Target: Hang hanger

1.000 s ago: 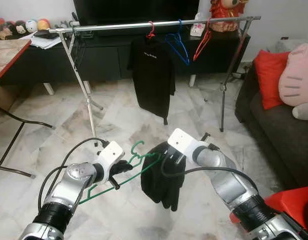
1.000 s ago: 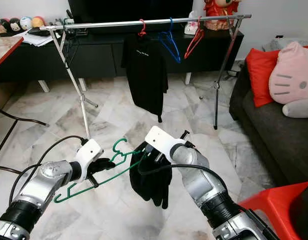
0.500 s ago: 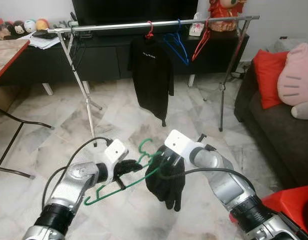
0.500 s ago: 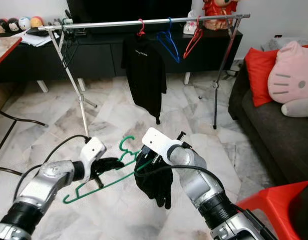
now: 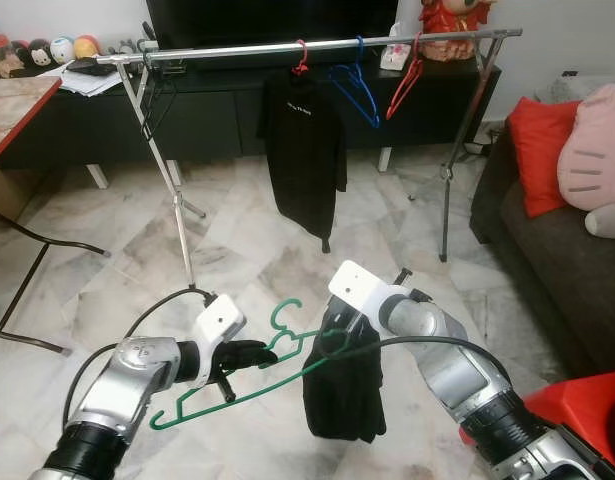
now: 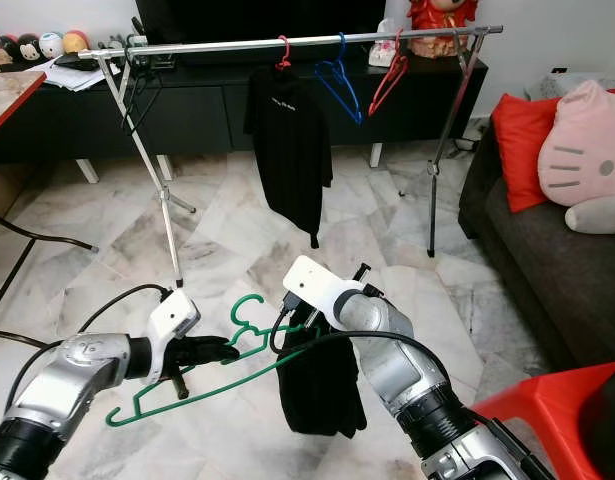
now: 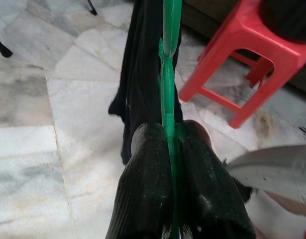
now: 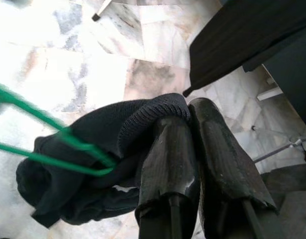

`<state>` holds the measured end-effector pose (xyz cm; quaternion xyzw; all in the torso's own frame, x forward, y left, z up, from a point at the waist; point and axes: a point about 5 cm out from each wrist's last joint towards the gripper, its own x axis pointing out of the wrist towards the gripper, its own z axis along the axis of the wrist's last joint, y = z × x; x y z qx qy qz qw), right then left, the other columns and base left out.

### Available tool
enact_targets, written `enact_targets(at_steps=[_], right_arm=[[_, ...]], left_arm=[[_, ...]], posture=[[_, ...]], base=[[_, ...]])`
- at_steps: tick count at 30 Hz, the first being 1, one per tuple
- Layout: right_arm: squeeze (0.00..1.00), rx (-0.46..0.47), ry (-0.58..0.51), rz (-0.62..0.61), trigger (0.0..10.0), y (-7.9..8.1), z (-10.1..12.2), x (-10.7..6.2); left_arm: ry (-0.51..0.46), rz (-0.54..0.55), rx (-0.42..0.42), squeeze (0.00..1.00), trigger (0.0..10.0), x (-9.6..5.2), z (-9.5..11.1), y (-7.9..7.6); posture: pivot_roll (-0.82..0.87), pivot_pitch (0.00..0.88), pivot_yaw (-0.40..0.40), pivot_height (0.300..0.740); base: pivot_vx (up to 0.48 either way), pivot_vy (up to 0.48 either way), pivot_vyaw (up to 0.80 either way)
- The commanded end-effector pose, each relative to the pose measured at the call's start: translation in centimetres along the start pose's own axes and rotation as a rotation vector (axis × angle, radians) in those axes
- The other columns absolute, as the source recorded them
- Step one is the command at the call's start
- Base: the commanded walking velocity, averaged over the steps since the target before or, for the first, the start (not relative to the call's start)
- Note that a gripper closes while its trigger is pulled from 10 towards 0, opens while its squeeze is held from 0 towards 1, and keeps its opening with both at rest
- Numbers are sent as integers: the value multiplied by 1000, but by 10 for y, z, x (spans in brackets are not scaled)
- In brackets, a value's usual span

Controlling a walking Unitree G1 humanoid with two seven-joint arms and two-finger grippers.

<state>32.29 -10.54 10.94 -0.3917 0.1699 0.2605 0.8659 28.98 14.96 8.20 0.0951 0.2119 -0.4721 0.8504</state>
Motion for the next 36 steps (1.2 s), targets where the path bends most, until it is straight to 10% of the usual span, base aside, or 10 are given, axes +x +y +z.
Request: enact_targets(at_steps=[1,19,36], right_arm=[[0,-25,-58,-11,10000,-4,14,-3],[0,-2,-292,253,10000,25,60,-30],[0,-18,-211,286,10000,28,45,-37]], left_arm=[[14,34,26,0,10000,1,2,4],[-21,132,1,0,10000,10,7,13],[-296,310,-95,0,10000,6,36,32]], posture=[[-32,45,11,740],[-39,43,14,740],[-41,46,17,740]], base=[[0,0,0],[0,0,0],[0,0,0]])
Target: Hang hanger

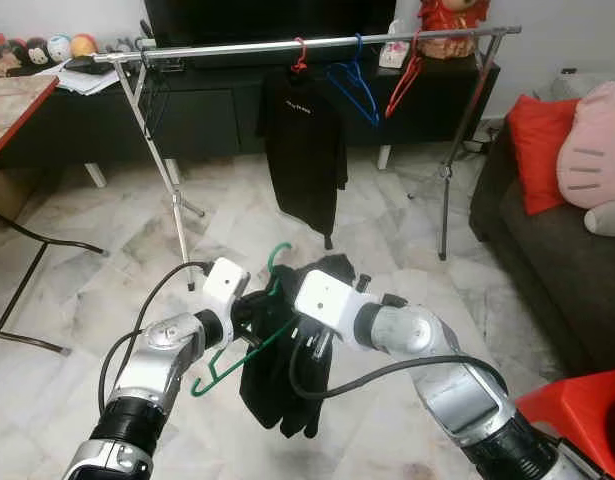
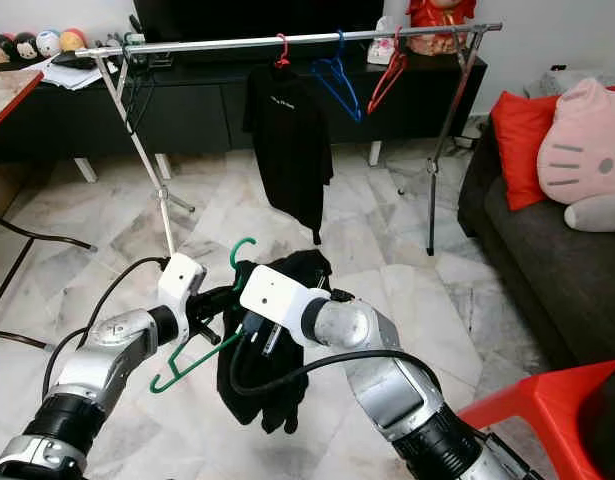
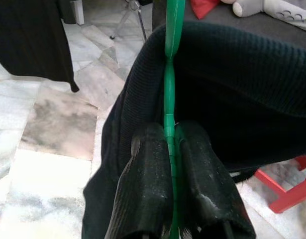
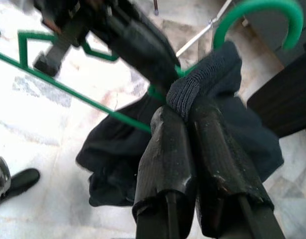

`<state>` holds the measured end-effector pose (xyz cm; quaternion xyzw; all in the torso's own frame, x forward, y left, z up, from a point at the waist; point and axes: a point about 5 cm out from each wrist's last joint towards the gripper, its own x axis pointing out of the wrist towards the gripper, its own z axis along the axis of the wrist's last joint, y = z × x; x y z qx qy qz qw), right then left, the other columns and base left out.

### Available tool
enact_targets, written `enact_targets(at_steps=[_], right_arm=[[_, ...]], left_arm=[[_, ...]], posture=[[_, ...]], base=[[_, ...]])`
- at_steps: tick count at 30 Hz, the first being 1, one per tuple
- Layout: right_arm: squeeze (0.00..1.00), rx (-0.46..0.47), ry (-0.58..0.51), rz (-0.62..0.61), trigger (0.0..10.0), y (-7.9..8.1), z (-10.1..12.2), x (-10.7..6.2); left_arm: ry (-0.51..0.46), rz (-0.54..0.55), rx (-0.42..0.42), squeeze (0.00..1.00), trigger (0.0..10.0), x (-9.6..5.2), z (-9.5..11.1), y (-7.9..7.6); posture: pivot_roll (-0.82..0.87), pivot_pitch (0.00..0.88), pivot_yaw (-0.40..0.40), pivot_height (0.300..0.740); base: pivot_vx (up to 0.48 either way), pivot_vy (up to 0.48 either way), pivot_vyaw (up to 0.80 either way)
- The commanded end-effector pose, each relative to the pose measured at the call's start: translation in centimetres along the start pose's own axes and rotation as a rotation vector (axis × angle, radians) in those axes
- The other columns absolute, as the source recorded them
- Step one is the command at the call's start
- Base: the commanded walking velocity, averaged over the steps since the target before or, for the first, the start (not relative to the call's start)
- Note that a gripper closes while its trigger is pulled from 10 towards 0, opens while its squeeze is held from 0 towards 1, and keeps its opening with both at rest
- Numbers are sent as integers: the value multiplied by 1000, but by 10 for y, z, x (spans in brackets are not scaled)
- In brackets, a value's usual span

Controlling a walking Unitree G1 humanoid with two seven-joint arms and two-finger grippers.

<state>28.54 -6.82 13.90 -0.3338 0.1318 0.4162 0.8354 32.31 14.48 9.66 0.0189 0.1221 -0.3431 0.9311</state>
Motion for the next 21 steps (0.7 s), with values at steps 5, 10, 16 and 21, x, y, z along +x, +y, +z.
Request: enact_targets(at_steps=[5,10,16,21], right_arm=[[0,-47,97,16,10000,3,-18,-11],[0,-89,187,18,10000,3,-34,-18],[0,-115,235,37,10000,6,-43,-19],[0,-119,229,19,10000,5,-41,-16]], left_arm=[[-93,34,4,0,10000,-2,16,9],[-122,29,-15,0,10000,0,21,8],[-150,13,-24,0,10000,0,26,8],[-177,-17,-52,0,10000,0,30,7]], posture=[[-44,49,21,740],[-48,48,25,740],[-46,46,32,740],[-43,43,33,740]], base=[[0,0,0],[0,0,0],[0,0,0],[0,0,0]])
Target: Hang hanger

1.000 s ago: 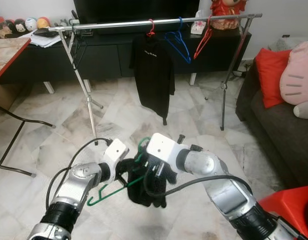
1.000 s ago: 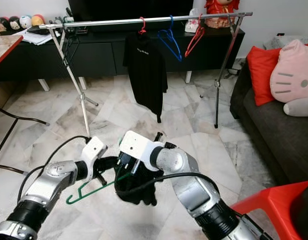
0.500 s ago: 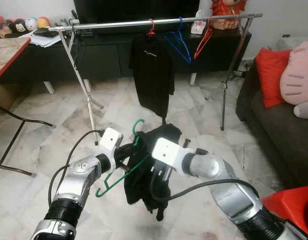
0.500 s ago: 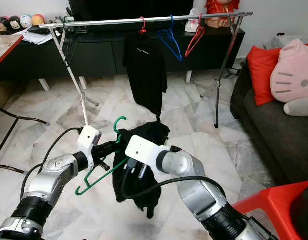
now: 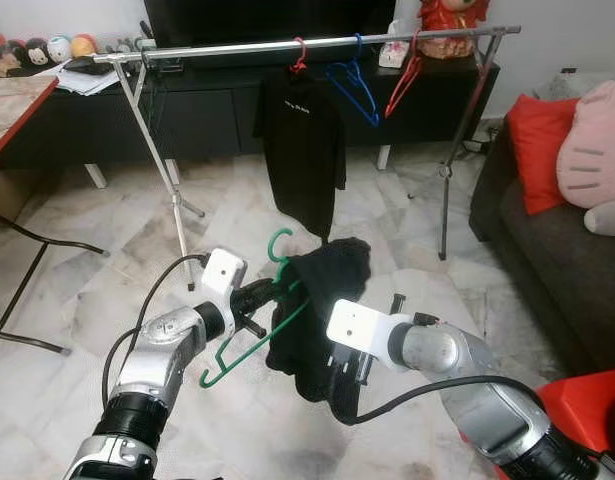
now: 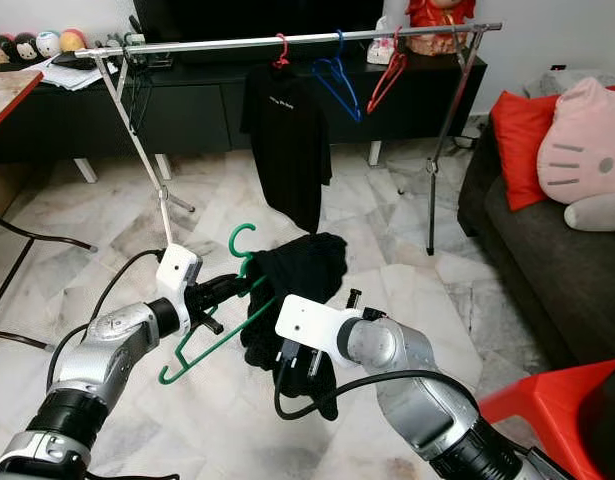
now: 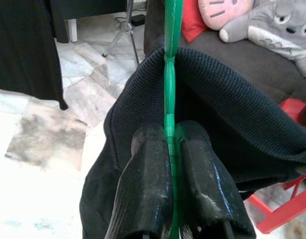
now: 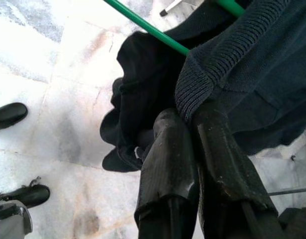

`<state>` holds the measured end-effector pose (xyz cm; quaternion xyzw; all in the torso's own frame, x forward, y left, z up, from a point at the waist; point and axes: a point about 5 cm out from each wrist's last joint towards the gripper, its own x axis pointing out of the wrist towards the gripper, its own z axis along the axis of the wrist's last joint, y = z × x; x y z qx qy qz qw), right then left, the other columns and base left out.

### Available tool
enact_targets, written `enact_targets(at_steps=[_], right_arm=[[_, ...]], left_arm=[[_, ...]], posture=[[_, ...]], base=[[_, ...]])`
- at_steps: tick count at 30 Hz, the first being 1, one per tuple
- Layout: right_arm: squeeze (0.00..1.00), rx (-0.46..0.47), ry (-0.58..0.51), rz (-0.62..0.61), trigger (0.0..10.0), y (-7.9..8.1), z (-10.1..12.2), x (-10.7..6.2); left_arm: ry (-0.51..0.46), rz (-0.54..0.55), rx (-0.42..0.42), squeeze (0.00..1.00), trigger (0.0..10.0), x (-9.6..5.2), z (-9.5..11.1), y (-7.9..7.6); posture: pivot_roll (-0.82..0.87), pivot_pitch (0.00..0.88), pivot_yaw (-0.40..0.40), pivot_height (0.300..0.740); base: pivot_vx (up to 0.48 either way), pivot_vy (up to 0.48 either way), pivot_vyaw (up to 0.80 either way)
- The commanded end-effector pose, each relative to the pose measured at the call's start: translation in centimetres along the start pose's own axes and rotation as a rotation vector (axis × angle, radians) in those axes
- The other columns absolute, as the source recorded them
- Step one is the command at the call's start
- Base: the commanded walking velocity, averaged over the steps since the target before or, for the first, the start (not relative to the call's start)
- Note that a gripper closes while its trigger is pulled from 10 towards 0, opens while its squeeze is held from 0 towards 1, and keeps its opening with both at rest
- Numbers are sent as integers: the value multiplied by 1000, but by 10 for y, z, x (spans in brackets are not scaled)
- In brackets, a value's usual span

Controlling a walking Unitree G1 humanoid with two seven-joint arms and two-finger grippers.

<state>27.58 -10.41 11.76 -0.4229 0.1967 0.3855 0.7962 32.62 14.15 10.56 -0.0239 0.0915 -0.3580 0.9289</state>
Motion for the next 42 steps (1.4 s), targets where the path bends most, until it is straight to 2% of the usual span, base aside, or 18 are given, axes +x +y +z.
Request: enact_targets(at_steps=[1,5,7,11,15,18,23,25,30,35,42], right_arm=[[0,-9,14,13,10000,3,-1,2],[0,-10,3,-43,10000,-3,1,1],[0,19,-30,-166,10000,-21,7,0],[0,33,-44,-214,10000,-30,11,-1],[0,47,-66,-313,10000,-44,16,-2],[0,58,-83,-325,10000,-46,20,-2],[0,67,-110,-250,10000,-36,25,-1],[0,42,-117,-163,10000,-24,27,0],[0,62,-161,-127,10000,-18,33,-1],[0,51,-251,-54,10000,-11,48,-3],[0,69,-291,-5,10000,-4,56,-3]], left_arm=[[-93,8,1,0,10000,-1,22,5],[-53,-70,-5,0,10000,-3,17,-1],[-15,-97,3,0,10000,-5,11,-4],[-1,-106,-1,0,10000,-6,8,-5],[7,-136,-11,0,10000,-6,7,-9],[12,-141,-13,0,10000,-7,7,-10],[18,-143,-11,0,10000,-8,7,-9],[18,-136,-9,0,10000,-7,7,-8],[15,-126,-9,0,10000,-6,8,-7],[13,-141,-16,0,10000,-5,8,-9],[10,-139,-18,0,10000,-4,9,-9]], posture=[[-43,43,33,740],[-43,42,33,740],[-43,43,33,740],[-41,43,32,740],[-38,41,30,740],[-37,38,30,740],[-39,36,31,740],[-40,30,33,740],[-40,27,35,740],[-43,25,37,740],[-39,29,35,740]], base=[[0,0,0],[0,0,0],[0,0,0],[0,0,0],[0,0,0],[0,0,0],[0,0,0],[0,0,0],[0,0,0],[0,0,0],[0,0,0]])
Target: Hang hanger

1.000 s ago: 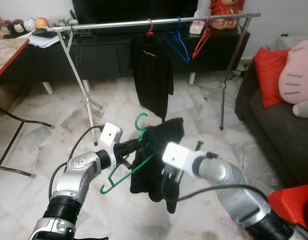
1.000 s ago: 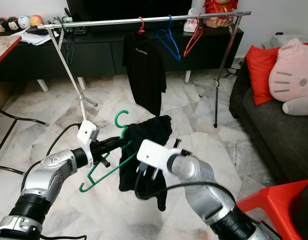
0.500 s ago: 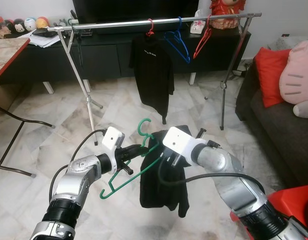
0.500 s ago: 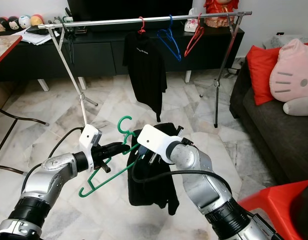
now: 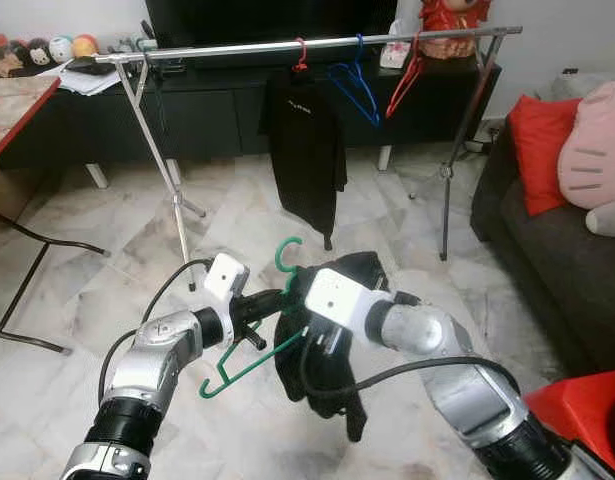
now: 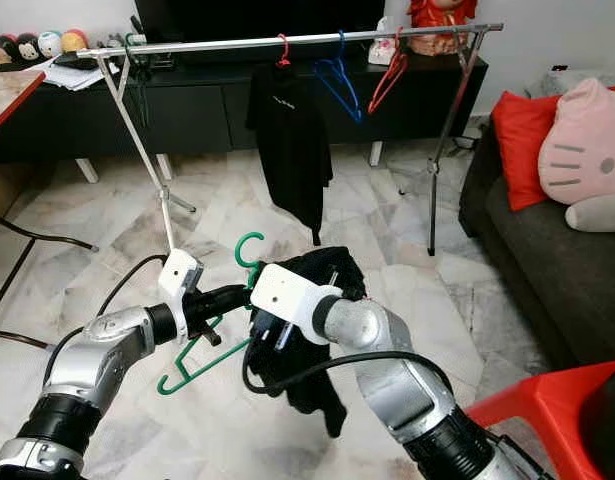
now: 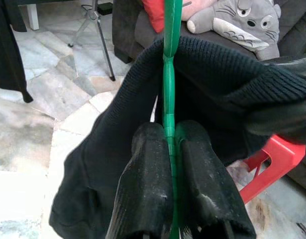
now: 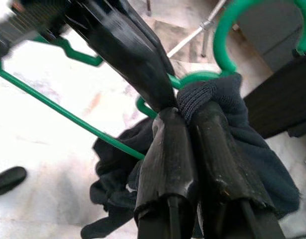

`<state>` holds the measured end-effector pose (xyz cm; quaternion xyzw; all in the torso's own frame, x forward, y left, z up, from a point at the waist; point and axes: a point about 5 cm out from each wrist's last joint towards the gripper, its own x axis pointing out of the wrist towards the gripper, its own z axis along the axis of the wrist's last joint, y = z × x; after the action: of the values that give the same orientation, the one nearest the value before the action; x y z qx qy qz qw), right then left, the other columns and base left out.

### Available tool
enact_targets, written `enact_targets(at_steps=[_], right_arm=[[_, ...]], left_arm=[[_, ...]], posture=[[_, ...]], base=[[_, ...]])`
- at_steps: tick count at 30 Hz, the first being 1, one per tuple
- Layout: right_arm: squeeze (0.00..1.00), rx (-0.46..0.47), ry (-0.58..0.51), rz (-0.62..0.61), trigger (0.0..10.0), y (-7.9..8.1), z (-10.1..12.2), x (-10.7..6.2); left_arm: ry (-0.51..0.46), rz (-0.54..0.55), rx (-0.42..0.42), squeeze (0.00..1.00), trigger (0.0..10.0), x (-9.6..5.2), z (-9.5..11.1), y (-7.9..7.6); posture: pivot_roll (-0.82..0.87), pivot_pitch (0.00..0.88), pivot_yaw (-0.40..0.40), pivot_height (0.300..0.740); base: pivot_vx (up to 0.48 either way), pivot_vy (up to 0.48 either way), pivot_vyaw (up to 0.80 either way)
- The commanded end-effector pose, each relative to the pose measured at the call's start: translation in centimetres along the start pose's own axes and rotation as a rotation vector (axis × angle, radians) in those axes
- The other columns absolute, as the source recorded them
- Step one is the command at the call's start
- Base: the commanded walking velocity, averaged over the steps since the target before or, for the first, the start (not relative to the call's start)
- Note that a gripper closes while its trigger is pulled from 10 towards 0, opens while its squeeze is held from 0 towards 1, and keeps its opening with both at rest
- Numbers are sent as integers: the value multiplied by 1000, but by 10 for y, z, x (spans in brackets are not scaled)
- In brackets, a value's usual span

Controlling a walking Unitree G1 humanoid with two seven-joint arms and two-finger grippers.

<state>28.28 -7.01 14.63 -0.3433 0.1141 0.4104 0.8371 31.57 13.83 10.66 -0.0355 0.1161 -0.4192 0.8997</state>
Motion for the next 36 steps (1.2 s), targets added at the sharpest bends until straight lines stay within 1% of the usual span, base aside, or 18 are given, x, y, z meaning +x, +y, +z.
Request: enact_targets(at_steps=[1,3,5,9,12,18,20,21,23,26,28,36], right_arm=[[0,-17,-62,50,10000,8,13,-3],[0,-22,-55,74,10000,10,13,-5],[0,-37,-23,122,10000,16,6,-8],[0,-43,-5,135,10000,17,3,-10],[0,-62,29,160,10000,19,-4,-18],[0,-53,17,147,10000,17,-1,-19],[0,-43,-27,170,10000,19,8,-19],[0,-43,-27,170,10000,19,8,-19],[0,-53,-70,212,10000,24,18,-22],[0,-60,-66,219,10000,25,17,-21],[0,-68,-41,203,10000,25,12,-18],[0,-61,-27,189,10000,23,10,-18]], left_arm=[[-36,2,13,0,10000,1,9,1],[-36,9,13,0,10000,0,9,1],[-38,13,14,0,10000,1,9,1],[-40,17,14,0,10000,0,10,2],[-38,24,16,0,10000,0,9,4],[-36,27,17,0,10000,0,9,4],[-36,29,18,0,10000,0,10,5],[-36,29,18,0,10000,0,10,5],[-37,31,18,0,10000,0,10,5],[-37,29,16,0,10000,0,10,5],[-37,22,13,0,10000,0,10,4],[-34,17,12,0,10000,-1,10,4]], posture=[[-40,30,34,740],[-43,31,32,740],[-43,34,32,740],[-44,37,34,740],[-48,41,37,740],[-48,43,40,740],[-45,43,42,740],[-45,43,42,740],[-46,43,42,740],[-43,41,41,740],[-43,42,42,740],[-42,43,41,740]], base=[[0,0,0],[0,0,0],[0,0,0],[0,0,0],[0,0,0],[0,0,0],[0,0,0],[0,0,0],[0,0,0],[0,0,0],[0,0,0],[0,0,0]])
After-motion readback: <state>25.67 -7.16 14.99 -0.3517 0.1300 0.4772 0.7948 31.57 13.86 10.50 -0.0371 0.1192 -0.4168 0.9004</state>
